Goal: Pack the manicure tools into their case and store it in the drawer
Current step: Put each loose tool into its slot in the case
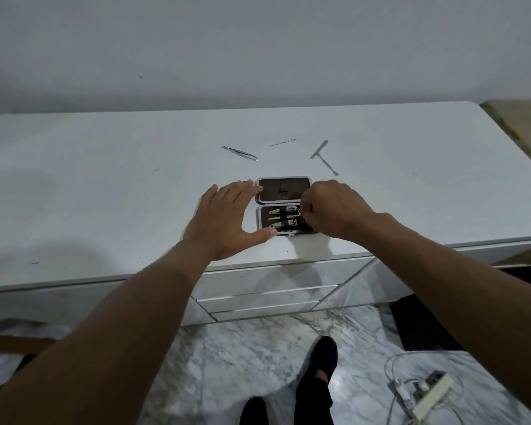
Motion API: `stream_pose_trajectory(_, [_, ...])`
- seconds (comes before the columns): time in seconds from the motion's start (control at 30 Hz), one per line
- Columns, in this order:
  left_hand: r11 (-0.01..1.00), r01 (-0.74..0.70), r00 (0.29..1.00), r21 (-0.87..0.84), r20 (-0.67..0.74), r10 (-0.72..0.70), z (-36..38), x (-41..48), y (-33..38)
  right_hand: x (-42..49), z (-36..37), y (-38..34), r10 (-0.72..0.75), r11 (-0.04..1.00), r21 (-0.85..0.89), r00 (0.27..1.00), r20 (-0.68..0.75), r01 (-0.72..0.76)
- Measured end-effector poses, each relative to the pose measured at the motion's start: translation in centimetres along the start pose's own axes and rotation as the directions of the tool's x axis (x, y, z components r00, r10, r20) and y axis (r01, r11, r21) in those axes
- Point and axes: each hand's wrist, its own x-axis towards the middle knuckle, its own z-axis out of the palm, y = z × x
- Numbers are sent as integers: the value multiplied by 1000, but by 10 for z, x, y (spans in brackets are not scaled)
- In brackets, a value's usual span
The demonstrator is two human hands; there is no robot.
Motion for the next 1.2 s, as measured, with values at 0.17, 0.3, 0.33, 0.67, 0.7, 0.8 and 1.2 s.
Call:
stream_pose_trajectory(0.17, [1000,0,1000,7,0,0,0,0,-1,3,2,-3,-15,1000,16,1000,5,15])
stream_pose_trajectory(0.3, [1000,-2,1000,0,-3,2,0,0,-1,4,3,-3,-16,1000,19,1000,9,16])
stream_pose_trajectory(0.33, [1000,-2,1000,-2,-4,2,0,0,0,4,3,-3,-13,1000,21,1000,12,12])
stream_pose_trajectory(0.67, [1000,2,1000,-1,0,-2,0,0,0,4,2,2,-12,1000,15,999,47,12])
stream_pose_trajectory(0.7, [1000,0,1000,2,3,-1,0,0,0,4,1,3,-13,1000,11,999,52,13])
stream_pose_trajectory(0.8, [1000,-1,1000,18,28,1,-1,1,-1,7,-4,7,-4,1000,13,999,48,3])
stream_pose_trajectory(1.2, [1000,15,997,8,74,-16,-3,2,-1,70,-23,31,41,999,-17,999,22,-41])
